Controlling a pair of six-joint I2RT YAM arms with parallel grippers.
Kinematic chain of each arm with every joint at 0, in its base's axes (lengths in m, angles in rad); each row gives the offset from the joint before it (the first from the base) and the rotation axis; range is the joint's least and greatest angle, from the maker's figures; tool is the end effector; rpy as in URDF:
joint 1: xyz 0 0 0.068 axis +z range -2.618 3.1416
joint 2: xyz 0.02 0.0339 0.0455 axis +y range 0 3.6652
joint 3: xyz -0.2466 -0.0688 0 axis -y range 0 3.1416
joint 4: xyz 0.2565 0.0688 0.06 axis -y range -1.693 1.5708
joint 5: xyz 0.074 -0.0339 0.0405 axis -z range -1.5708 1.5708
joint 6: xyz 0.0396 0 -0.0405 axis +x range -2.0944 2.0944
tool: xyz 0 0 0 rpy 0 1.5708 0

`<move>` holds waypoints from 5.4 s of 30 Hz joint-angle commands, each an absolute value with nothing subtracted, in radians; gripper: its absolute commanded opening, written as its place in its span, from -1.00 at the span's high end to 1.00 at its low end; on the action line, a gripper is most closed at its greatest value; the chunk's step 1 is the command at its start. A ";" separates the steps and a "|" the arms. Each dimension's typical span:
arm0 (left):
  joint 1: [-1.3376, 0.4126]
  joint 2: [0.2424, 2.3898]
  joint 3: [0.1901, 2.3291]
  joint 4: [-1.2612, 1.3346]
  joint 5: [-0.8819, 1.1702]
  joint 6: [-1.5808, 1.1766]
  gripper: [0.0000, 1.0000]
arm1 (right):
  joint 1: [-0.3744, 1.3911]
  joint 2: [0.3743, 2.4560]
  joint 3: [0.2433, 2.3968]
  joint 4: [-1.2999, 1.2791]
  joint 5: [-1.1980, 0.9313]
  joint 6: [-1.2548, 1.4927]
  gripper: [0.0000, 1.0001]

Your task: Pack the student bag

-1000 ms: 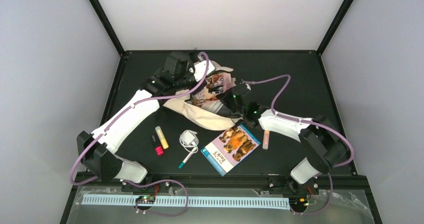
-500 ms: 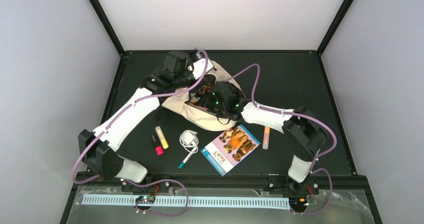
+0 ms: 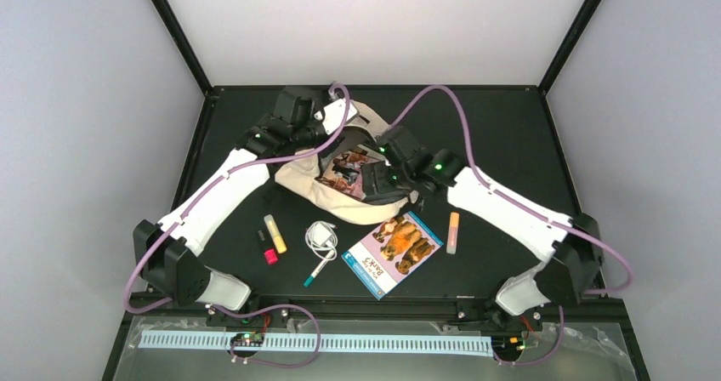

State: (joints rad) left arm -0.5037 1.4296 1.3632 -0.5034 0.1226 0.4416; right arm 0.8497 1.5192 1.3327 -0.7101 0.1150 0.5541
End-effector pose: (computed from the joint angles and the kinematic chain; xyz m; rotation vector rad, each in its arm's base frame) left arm 0.2960 -0.1686 0.3394 1.0378 1.8720 -0.1676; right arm 0.2287 0.2533 0.2826 -0.3204 2.4971 0.4589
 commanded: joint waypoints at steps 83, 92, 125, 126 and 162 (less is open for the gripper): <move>-1.098 1.395 0.555 -0.144 0.063 1.074 -0.14 | 0.410 1.316 0.590 -0.431 -0.883 0.514 0.24; -1.094 1.400 0.564 -0.121 0.062 1.061 -0.15 | 0.470 1.333 0.624 -0.460 -0.763 0.539 0.44; -0.752 1.342 0.988 -0.596 0.764 0.762 -0.70 | 0.476 1.130 0.857 -0.850 -0.727 0.304 0.98; -0.742 1.359 1.002 -0.591 0.788 0.741 -0.73 | 0.477 1.129 0.864 -0.854 -0.730 0.298 0.98; -0.641 1.528 1.161 -0.710 1.158 0.716 0.97 | 0.508 0.940 1.006 -0.846 -0.613 0.169 0.29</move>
